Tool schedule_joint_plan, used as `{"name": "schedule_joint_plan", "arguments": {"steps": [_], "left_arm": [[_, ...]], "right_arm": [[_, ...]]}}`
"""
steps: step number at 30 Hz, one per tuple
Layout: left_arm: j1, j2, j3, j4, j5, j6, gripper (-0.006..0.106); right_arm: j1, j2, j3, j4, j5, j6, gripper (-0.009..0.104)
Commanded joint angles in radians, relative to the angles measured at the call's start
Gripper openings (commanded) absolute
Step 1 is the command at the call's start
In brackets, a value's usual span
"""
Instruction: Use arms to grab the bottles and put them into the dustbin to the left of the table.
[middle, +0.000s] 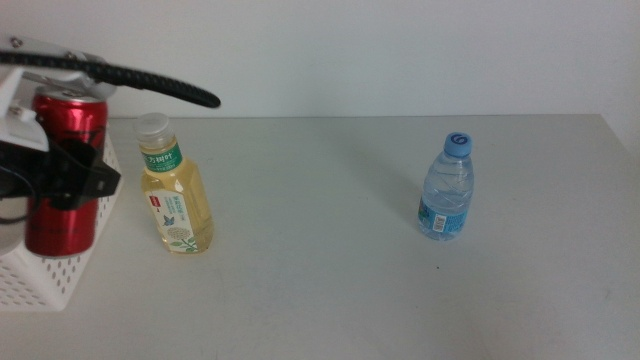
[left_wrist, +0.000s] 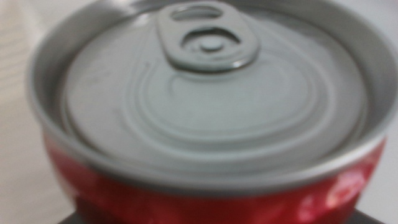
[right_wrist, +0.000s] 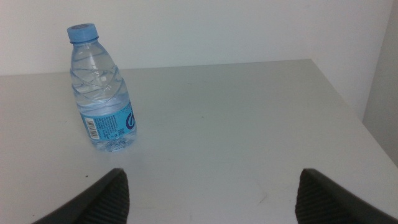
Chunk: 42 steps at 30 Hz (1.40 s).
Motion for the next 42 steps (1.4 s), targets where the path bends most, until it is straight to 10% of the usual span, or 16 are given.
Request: {"name": "schedule_joint_plan", "arguments": {"steps": [1,17,42], "left_arm": [[0.066,0.038,-0.159,0.065,0.092,-0.008,-0.002],[0.325,0.544,-0.822,0.158,0.549,-0.047,-0.002],[0.331,0.929,-0.872,0.272,0.527,-0.165,-0.002]], "right_arm": [[-0.004,-0.021,-0.010,-0.009,-0.079,-0.012,0.094],[-0.004,-0.021,-0.010,-0.009,-0.079,-0.012,0.094],[-0.004,-0.021,-0.010,-0.009,-0.079,-0.012,0.094]]}}
